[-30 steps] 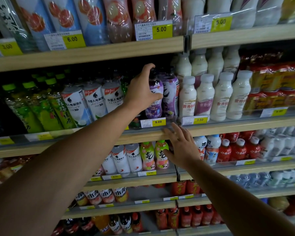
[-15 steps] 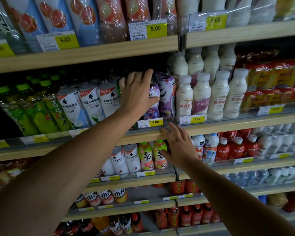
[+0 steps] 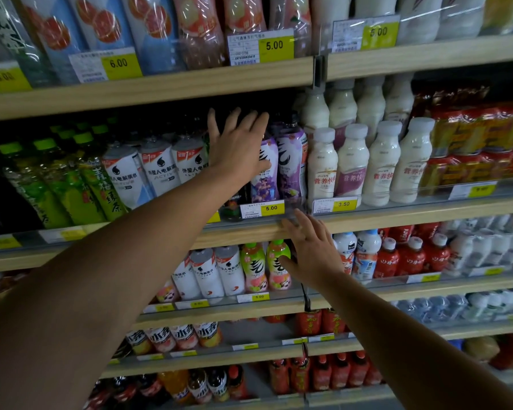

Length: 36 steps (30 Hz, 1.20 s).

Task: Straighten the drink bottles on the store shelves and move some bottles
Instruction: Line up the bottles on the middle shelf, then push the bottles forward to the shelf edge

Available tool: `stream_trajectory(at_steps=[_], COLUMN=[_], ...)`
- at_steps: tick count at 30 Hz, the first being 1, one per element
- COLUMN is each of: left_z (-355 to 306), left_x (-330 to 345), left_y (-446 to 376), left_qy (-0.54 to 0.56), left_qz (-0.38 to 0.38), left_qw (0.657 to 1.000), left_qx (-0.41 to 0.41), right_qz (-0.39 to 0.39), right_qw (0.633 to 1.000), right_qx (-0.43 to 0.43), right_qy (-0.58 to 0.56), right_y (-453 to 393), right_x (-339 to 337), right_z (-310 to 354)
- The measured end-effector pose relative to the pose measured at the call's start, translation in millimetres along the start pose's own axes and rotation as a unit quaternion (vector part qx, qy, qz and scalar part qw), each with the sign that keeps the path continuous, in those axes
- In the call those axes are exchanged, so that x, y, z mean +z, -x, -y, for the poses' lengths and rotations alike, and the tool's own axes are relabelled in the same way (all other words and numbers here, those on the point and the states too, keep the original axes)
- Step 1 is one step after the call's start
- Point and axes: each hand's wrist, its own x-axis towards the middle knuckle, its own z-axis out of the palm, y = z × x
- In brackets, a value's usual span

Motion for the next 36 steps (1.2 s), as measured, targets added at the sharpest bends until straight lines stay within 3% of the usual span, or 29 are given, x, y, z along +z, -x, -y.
stream_trajectory(at_steps=[22,27,36], left_z=[8,22,80], left_x=[0,2,32], left_y=[10,56,147], left_qy=[0.011,0.101,0.157], left_qz=[-0.029,-0.075,-0.049], left_qw=[0.999,0.992,0.985], left_qx=[0.02,0.013,-0.043], right_qz=[0.03,0.015,0.026], right_qw=[0.999,1.0,0.999], right_qx=[0.013,0.012,-0.043], right_qy=[0.011,0.009,0.006], right_y=[-2,-5,-15], right_x=[-10,-11,-10], right_z=[7,16,62])
